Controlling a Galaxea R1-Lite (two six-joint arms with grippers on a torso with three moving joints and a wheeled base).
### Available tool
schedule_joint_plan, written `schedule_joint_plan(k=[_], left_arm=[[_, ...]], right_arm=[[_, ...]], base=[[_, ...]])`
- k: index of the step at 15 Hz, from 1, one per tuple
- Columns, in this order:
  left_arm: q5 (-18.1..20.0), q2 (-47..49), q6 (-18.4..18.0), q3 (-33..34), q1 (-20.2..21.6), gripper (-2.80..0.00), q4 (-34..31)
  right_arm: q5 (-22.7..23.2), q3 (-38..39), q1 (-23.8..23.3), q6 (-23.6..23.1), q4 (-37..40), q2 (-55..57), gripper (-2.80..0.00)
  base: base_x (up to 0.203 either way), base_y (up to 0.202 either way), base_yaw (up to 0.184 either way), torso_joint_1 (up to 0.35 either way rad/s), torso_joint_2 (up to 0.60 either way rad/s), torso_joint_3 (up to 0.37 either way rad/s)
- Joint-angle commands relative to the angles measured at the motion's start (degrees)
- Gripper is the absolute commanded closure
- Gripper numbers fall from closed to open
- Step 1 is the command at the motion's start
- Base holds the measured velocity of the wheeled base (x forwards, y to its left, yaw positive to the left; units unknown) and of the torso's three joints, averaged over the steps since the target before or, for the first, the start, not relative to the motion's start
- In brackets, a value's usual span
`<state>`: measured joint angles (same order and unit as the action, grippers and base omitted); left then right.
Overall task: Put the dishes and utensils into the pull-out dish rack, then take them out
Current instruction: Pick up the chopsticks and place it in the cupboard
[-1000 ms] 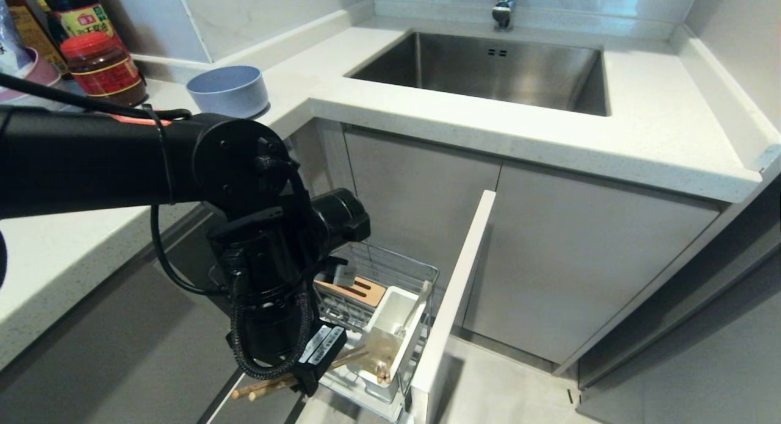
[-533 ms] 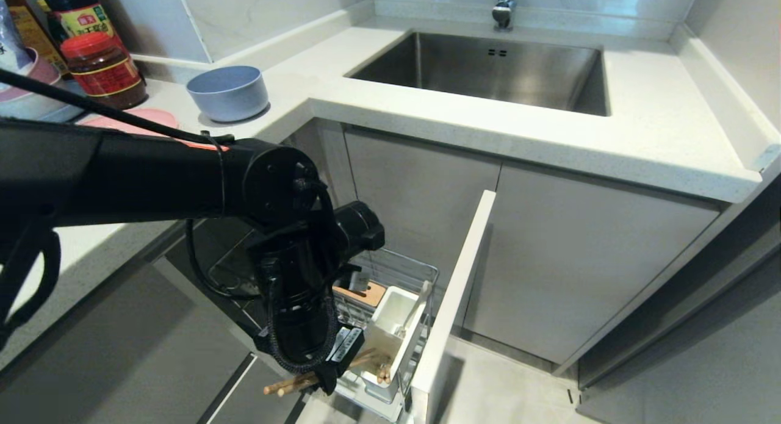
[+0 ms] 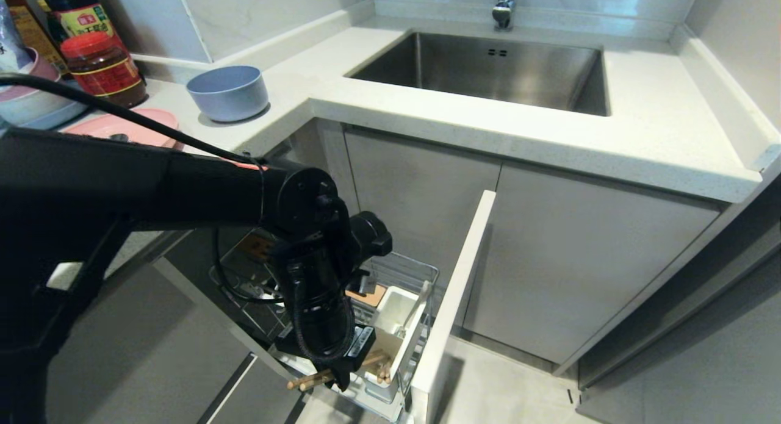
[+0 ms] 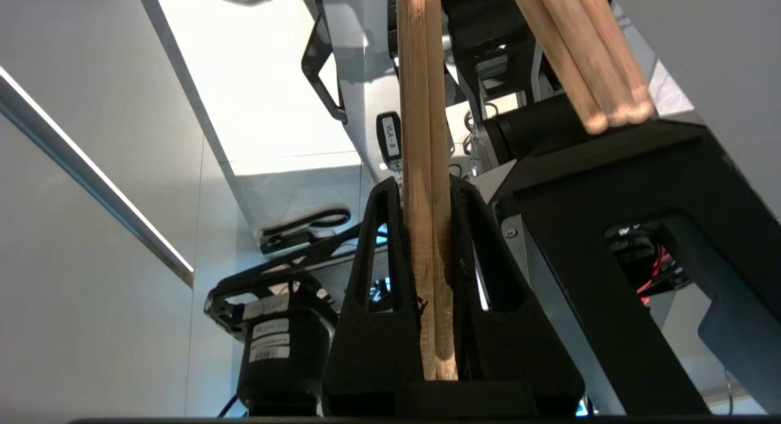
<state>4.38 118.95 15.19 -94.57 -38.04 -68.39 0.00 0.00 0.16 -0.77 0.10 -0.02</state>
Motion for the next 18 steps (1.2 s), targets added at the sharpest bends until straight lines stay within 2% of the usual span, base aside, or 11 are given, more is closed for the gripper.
schedule_joint_plan(k=[1,10,18], left_arm=[[0.02,1.37,0.10,-0.17,0.49,0.00,0.06],[2.83,4.18,0.01,-1.58,1.91,0.00,1.94],[3.23,6.20,-2.80,-2.37,3.78,0.00,3.03]], right_arm=[[0.00,0.00,0.02,-0.02,-0.01,0.02,0.00],[-0.06,0.00,0.02,-0.02,-0.01,0.02,0.00],[0.00,0.00,0.02,-0.02,-0.01,0.02,0.00]], base=[[0.000,0.000,0.000,0.000,0.00,0.000],[0.000,0.000,0.000,0.000,0.00,0.000],[0.000,0.000,0.000,0.000,0.00,0.000]])
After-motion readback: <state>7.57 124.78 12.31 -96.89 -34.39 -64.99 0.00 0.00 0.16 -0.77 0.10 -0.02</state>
